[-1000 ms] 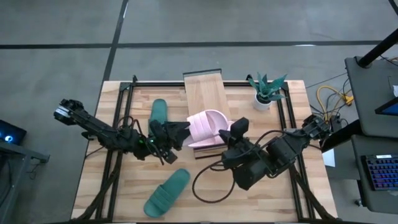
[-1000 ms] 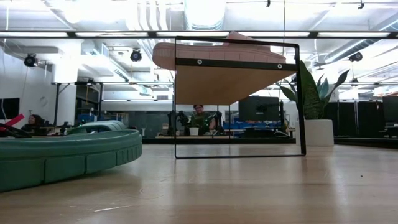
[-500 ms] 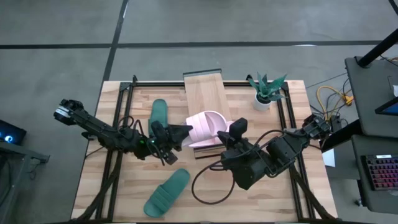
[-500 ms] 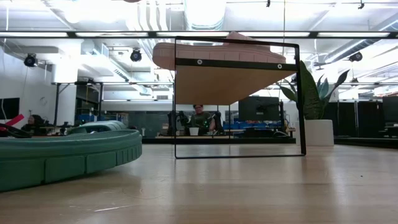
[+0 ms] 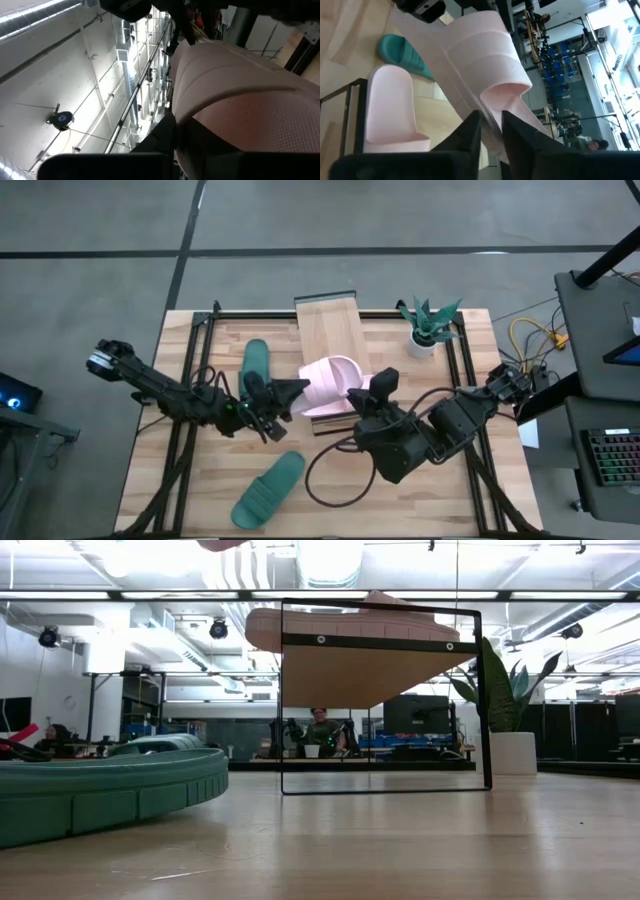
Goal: Pick and place slides into the shelf
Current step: Put the pink slide on the shelf
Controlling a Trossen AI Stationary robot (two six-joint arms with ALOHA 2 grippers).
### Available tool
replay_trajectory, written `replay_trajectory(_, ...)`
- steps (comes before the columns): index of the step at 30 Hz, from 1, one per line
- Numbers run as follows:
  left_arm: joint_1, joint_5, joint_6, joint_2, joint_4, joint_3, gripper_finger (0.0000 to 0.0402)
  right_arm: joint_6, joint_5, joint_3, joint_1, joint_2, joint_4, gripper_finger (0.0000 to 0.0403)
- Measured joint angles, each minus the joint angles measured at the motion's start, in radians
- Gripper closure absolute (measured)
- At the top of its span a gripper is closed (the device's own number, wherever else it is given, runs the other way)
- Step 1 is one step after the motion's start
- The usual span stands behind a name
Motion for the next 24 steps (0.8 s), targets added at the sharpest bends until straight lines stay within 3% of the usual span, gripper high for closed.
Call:
replay_trajectory(5,0.046,-0.036,0.039,-0.014,0.013,0.001,0.04,-0.007,0.061,0.001,0.001,-0.002,-0.019,0.0291)
replay_trajectory(10,0.114,-0.031,0.084,-0.024,0.0,-0.001,0.0401,0.036,0.254,0.001,0.003,-0.016,-0.044,0.027)
replay_trajectory(13,0.156,0.001,0.084,-0.028,-0.096,-0.001,0.0401,0.071,0.341,0.001,0.003,-0.037,-0.045,0.0271)
replay_trajectory(20,0.248,0.106,0.027,-0.039,-0.232,0.001,0.0401,0.129,0.329,0.001,0.003,-0.111,-0.045,0.0285)
replay_trajectory(24,0.298,0.252,-0.089,-0.059,-0.43,0.025,0.0401,0.147,0.323,0.001,0.003,-0.15,-0.045,0.0291)
